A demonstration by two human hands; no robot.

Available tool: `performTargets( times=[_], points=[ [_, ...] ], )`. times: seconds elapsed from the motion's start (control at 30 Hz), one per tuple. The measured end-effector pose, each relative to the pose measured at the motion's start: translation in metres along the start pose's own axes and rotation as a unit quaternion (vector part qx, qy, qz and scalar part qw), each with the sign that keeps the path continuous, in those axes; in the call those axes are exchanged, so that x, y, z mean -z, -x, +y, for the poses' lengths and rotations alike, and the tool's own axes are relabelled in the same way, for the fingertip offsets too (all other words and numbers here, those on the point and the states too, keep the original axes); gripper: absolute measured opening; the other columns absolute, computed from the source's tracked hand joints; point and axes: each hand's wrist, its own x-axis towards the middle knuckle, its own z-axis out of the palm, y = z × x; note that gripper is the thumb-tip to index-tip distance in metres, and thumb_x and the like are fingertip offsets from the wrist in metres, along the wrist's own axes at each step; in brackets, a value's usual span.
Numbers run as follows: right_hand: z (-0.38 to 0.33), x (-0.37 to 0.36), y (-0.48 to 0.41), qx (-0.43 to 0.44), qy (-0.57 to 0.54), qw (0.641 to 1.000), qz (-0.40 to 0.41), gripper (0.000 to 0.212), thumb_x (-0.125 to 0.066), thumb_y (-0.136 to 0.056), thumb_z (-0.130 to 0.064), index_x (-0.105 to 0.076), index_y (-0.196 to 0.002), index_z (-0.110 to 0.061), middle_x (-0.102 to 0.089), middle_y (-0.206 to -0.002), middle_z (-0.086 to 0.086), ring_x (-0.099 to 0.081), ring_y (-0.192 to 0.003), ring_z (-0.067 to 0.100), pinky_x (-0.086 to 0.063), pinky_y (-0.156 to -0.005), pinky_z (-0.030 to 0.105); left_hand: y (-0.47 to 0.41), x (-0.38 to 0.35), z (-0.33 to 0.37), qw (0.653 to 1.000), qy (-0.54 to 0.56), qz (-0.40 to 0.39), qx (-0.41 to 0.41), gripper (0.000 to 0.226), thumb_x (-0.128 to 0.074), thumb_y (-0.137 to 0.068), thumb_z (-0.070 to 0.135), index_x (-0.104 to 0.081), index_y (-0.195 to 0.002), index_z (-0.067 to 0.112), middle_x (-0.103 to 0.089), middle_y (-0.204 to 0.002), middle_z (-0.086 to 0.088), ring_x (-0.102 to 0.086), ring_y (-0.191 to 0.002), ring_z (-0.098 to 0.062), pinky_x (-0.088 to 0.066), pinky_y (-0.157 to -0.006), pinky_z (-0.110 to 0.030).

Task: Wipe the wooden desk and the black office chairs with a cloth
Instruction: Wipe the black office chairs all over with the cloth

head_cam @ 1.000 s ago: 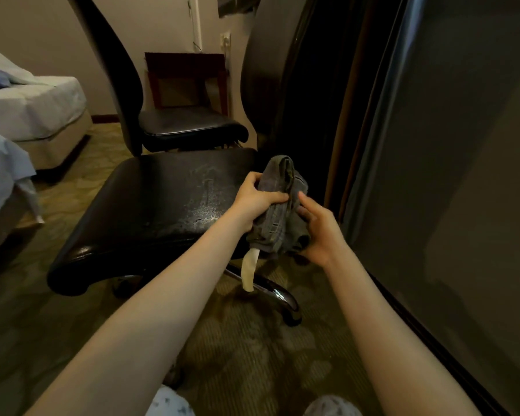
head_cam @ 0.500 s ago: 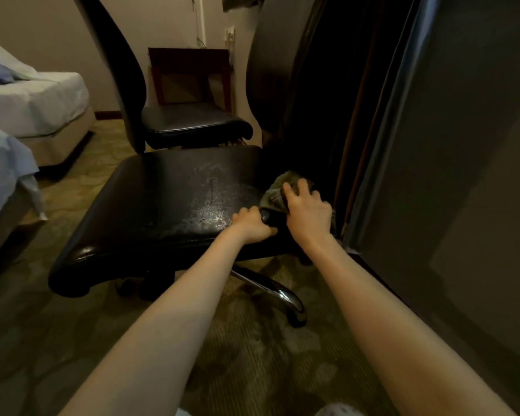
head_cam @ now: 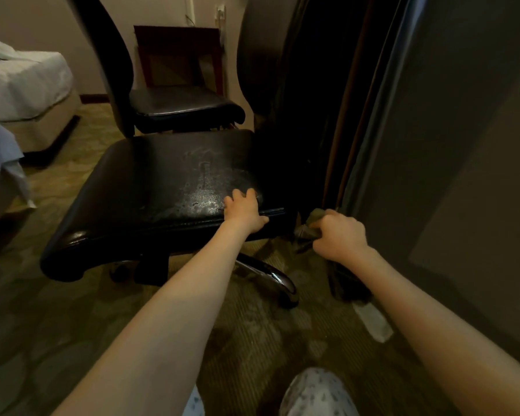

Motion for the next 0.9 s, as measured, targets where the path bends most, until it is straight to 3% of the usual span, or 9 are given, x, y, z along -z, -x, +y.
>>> performTargets(
  times=[0.13, 0.27, 0.37, 0.47, 0.53, 0.73, 0.9],
  points=[
    [-0.028, 0.017, -0.002, -0.030, -0.109, 0.987, 0.116, 0.041, -0.055, -0.086, -0.020, -0.057, -0.127, -0.020, -0.043, -0.128, 0.006, -0.055, -0.105, 0.034, -0.045, -0.082, 0.037, -0.001, 0.007, 0.003, 0.999, 0.023, -0.021, 0.008, 0.061, -0.060, -0.090, 0.026, -0.029, -0.140, 0.009, -0.021, -0.145, -0.020, -0.020, -0.134, -0.041, -0.027, -0.108, -0.043],
    [-0.080, 0.025, -0.035, 0.021, -0.032, 0.983, 0.179, 0.051, -0.053, -0.090, -0.020, -0.040, -0.139, -0.015, -0.031, -0.140, 0.009, -0.051, -0.111, 0.033, -0.045, -0.075, 0.037, -0.004, 0.010, -0.001, 1.000, 0.011, -0.012, -0.004, 0.053, -0.056, -0.090, 0.025, -0.038, -0.137, 0.009, -0.038, -0.139, -0.018, -0.033, -0.128, -0.037, -0.031, -0.105, -0.038],
    [-0.092, 0.027, -0.082, -0.008, 0.056, 0.990, 0.128, 0.045, -0.052, -0.093, -0.016, -0.042, -0.136, -0.007, -0.033, -0.139, 0.012, -0.052, -0.110, 0.032, -0.043, -0.069, 0.035, -0.012, 0.005, -0.007, 1.000, 0.005, -0.018, -0.007, 0.060, -0.062, -0.082, 0.032, -0.039, -0.135, 0.013, -0.045, -0.133, -0.017, -0.039, -0.121, -0.039, -0.036, -0.100, -0.039],
    [-0.092, 0.041, -0.119, -0.054, 0.130, 0.989, 0.043, 0.035, -0.049, -0.095, -0.015, -0.051, -0.128, -0.005, -0.050, -0.129, 0.012, -0.054, -0.111, 0.028, -0.048, -0.079, 0.035, -0.020, 0.004, -0.008, 0.999, -0.008, -0.031, -0.021, 0.055, -0.060, -0.080, 0.039, -0.044, -0.129, 0.019, -0.047, -0.129, -0.013, -0.044, -0.114, -0.037, -0.039, -0.094, -0.039],
    [-0.094, 0.047, -0.132, -0.069, 0.162, 0.984, 0.002, 0.034, -0.049, -0.095, -0.021, -0.053, -0.126, -0.007, -0.055, -0.124, 0.009, -0.055, -0.112, 0.024, -0.047, -0.077, 0.031, -0.021, 0.005, -0.007, 0.999, -0.016, -0.042, -0.021, 0.053, -0.058, -0.081, 0.040, -0.043, -0.128, 0.020, -0.044, -0.132, -0.011, -0.043, -0.115, -0.034, -0.040, -0.093, -0.040],
    [-0.088, 0.039, -0.137, -0.078, 0.107, 0.991, -0.028, 0.041, -0.039, -0.096, -0.035, -0.051, -0.129, -0.014, -0.057, -0.118, 0.009, -0.056, -0.103, 0.025, -0.043, -0.074, 0.030, -0.023, 0.005, -0.007, 0.999, -0.015, -0.042, -0.015, 0.060, -0.060, -0.085, 0.029, -0.031, -0.136, 0.018, -0.029, -0.135, -0.018, -0.042, -0.118, -0.042, -0.040, -0.096, -0.045],
    [-0.078, 0.043, -0.115, -0.099, 0.037, 0.993, -0.045, 0.047, -0.041, -0.095, -0.043, -0.047, -0.133, -0.015, -0.056, -0.120, 0.009, -0.056, -0.106, 0.025, -0.042, -0.076, 0.030, -0.019, 0.005, -0.008, 0.999, -0.028, -0.034, -0.020, 0.059, -0.059, -0.087, 0.034, -0.031, -0.137, 0.017, -0.030, -0.133, -0.019, -0.043, -0.117, -0.042, -0.040, -0.095, -0.045]
  ],
)
